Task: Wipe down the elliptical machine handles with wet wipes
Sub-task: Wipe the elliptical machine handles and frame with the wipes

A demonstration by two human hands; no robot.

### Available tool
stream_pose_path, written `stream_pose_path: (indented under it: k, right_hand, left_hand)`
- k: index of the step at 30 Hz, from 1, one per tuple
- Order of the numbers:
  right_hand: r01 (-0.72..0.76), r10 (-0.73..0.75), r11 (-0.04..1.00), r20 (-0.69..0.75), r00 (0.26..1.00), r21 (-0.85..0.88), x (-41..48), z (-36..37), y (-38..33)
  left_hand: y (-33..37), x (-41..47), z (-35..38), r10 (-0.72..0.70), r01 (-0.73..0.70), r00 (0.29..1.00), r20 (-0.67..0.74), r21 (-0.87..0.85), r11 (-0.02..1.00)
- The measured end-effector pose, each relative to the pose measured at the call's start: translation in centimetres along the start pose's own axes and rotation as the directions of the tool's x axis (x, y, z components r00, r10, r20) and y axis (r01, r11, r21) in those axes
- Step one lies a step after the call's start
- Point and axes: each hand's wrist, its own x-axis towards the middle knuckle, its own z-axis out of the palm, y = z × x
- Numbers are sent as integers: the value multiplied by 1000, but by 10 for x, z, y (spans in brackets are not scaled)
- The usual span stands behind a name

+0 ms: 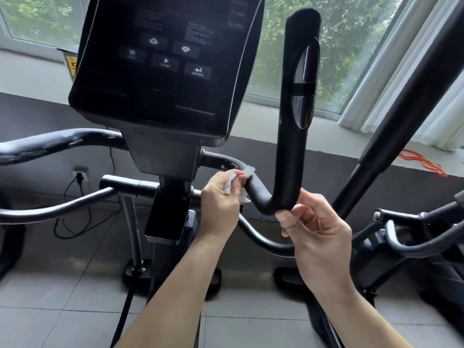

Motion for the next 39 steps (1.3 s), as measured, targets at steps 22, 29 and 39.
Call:
stream_pose_path:
  k: [22,29,39]
  right_hand:
    - [-23,24,997,-14,1000,71,-1,0,2]
    - [-32,34,997,-25,999,66,-2,2,2]
    - [-43,45,996,-16,999,80,-2,1,1]
  left_hand:
    - [-28,32,10,59,62,901,-429,262,963]
    - [-24,17,5,45,-32,996,-77,163,986]
    - [-21,35,9,16,74,945,-326,263,962]
